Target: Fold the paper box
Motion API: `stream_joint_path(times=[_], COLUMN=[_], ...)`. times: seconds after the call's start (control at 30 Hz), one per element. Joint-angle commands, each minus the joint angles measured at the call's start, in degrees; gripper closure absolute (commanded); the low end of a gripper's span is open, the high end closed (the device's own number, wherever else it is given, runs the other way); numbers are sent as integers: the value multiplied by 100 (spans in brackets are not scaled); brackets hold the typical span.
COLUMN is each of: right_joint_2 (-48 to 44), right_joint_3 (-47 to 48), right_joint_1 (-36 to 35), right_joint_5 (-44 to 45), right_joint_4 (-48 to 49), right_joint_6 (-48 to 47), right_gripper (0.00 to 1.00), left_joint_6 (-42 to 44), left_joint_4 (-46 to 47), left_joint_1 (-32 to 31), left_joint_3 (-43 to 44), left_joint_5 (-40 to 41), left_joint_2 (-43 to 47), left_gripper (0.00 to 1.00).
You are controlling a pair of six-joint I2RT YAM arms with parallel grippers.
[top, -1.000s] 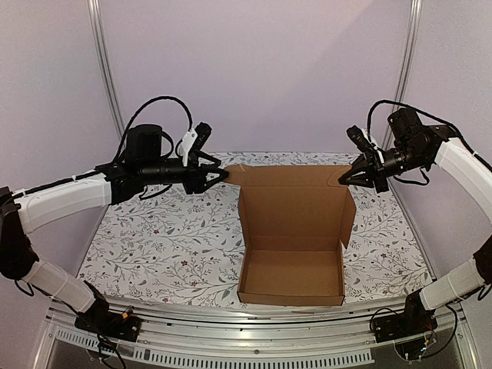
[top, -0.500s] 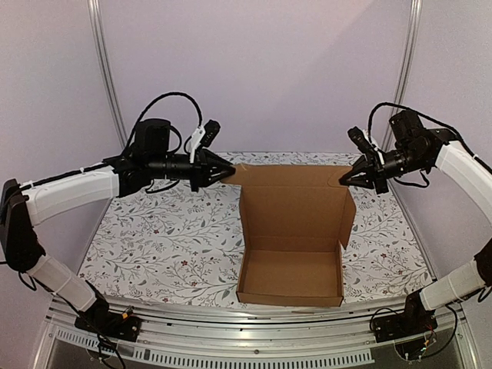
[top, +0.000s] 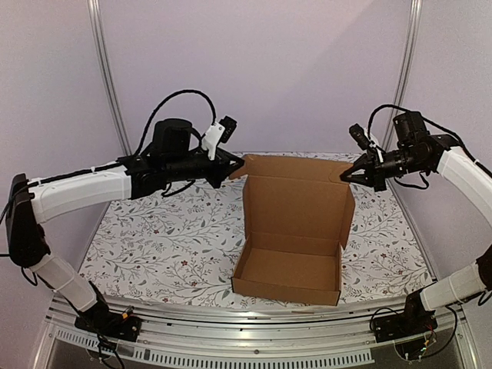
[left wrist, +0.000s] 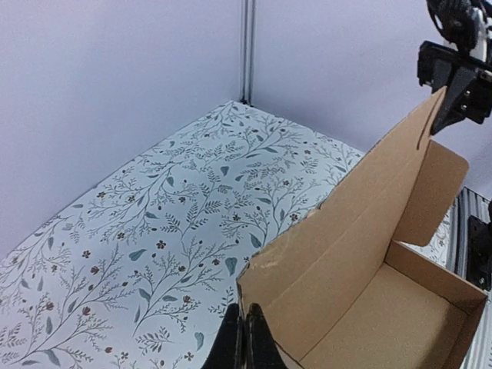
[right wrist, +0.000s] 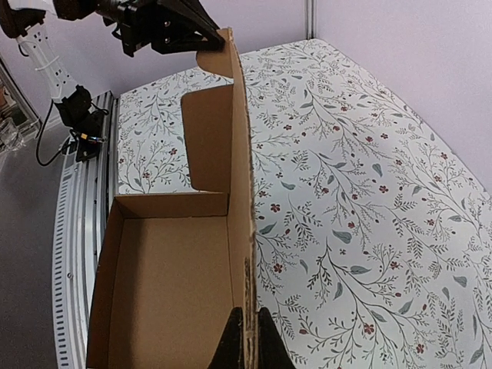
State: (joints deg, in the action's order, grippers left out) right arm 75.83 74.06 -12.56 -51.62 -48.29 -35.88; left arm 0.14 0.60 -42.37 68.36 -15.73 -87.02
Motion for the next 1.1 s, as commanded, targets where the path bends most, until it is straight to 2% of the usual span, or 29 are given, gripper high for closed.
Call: stream_joint_path(times=[0.0,0.07,0.17,0.3,0.33,0.5,0.57,0.63,0.73,0.83,0.9,0.97,1.07], right_joint_2=[-69,-82,-98,-125,-136,-148,-135,-60,163,501,682,840,936], right_joint_3=[-134,-169,-207,-225,-226,-117,1,168,498,927,1118,1270,1309], right_joint_1=[-108,-153,-179,-181,-171,-43,-13,51,109,113,113,115,113], right_joint_5=[159,217,263,355,362,156,61,-126,-384,-601,-725,-825,-885], right_joint_4=[570,596,627,628,627,476,154,-224,-927,-1701,-2135,-2532,-2511], right_joint_6=[681,692,711,702,695,534,142,-400,-983,-1686,-2087,-2416,-2593], right_gripper=[100,100,100,100,100,100,100,100,100,100,100,100,100], left_joint_6=[-951,-1399,-1954,-1875,-1748,172,895,1161,849,580,502,497,1390], left_joint_4=[256,157,115,57,-27,-1093,-1241,-1000,-493,121,244,125,-1420], left_joint_1=[-759,-904,-1055,-1159,-1159,-1102,-1066,-917,-276,382,693,890,963], left_joint_3=[538,777,1043,1398,1471,1407,946,320,-410,-951,-897,-479,799], left_joint_5=[2031,2768,3432,3270,3158,2299,2150,2153,1543,1169,1183,972,198], left_joint_2=[-496,-684,-917,-1119,-1105,-473,52,695,1545,1912,1640,1009,-206], left_gripper=[100,100,100,99,95,54,38,29,26,26,26,30,38])
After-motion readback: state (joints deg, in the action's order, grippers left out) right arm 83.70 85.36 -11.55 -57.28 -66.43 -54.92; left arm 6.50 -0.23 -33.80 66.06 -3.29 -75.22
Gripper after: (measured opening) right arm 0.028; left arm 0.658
